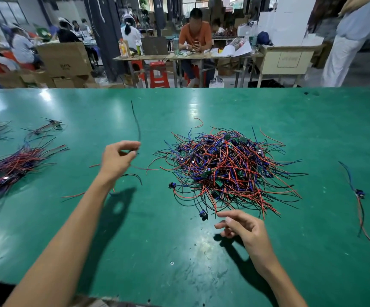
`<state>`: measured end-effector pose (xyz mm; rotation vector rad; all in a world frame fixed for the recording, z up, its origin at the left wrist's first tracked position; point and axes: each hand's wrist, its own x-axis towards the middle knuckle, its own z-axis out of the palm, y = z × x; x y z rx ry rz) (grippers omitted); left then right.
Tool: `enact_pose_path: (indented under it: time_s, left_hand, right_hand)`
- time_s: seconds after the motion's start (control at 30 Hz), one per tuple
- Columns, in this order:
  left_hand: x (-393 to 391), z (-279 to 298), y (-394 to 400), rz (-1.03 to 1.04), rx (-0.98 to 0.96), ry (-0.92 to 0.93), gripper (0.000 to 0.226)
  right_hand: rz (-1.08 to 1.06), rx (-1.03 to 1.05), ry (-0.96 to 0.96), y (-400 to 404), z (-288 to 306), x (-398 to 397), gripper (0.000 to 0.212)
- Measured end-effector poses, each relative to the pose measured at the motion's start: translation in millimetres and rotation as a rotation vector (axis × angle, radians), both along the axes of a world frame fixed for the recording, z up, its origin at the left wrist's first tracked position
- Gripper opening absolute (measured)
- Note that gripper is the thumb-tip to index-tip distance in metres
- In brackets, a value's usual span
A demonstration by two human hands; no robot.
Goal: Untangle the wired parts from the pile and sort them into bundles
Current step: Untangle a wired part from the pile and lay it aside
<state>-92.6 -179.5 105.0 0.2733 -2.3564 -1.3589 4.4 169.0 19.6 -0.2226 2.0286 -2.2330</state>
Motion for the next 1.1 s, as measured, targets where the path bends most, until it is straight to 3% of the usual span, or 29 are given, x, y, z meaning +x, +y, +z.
enact_pose_path:
  time_s: [0.07,0.2,0.3,0.4,0.47,0.57,0.63,0.83,0.9,0.97,1.03,1.1]
  left_hand:
    - [-8,-19,-30,0.050,-0.239,-0.187,0.030]
    - [-8,-62,-32,-0.042,-0.660,-0.483,0.035]
    - [-11,-71,5,0.135,-0.953,-0.412,0.040]
    - [-23,-75,40,-0.028,-0.901,-0.323,0.046]
    - [-31,-80,50,-0.124,-0.892,-0.387,0.051]
    - [-31,-87,41,-0.030,-0.863,-0.477,0.057]
    - [-25,-92,28,0.062,-0.880,-0.480,0.057]
    - [1,-90,13,0.256,-0.826,-0.429,0.051]
    - [12,-86,29,0.151,-0.738,-0.250,0.037]
    - [30,-82,60,-0.071,-0.560,-0.055,0.024]
    - [54,-79,96,-0.282,-0.461,0.108,0.028]
    - [75,-81,129,-0.421,-0.451,0.196,0.034]
  right_hand:
    - [-0.002,0.008,-0.002,0,0,-1,0.024]
    - [-0.008,0.022,0.004,-1,-1,-3,0.022]
    - [-0.012,0.034,0.009,0,-3,-4,0.023]
    - [-0.014,0.155,0.039,-2,-3,-2,0.028]
    - [-0.003,0.393,0.188,-5,-5,1,0.031]
    - [0.108,0.914,0.517,-14,-8,7,0.049]
    - [0.152,1.105,0.595,-22,-11,8,0.061]
    - [0.203,1.179,0.566,-27,-18,3,0.066]
    - [0.171,1.156,0.567,-27,-19,3,0.068]
    - [0.105,1.031,0.553,-26,-16,4,0.057]
    - [-0.005,0.820,0.539,-23,-12,3,0.034]
    - [-0.117,0.619,0.477,-17,-11,3,0.025]
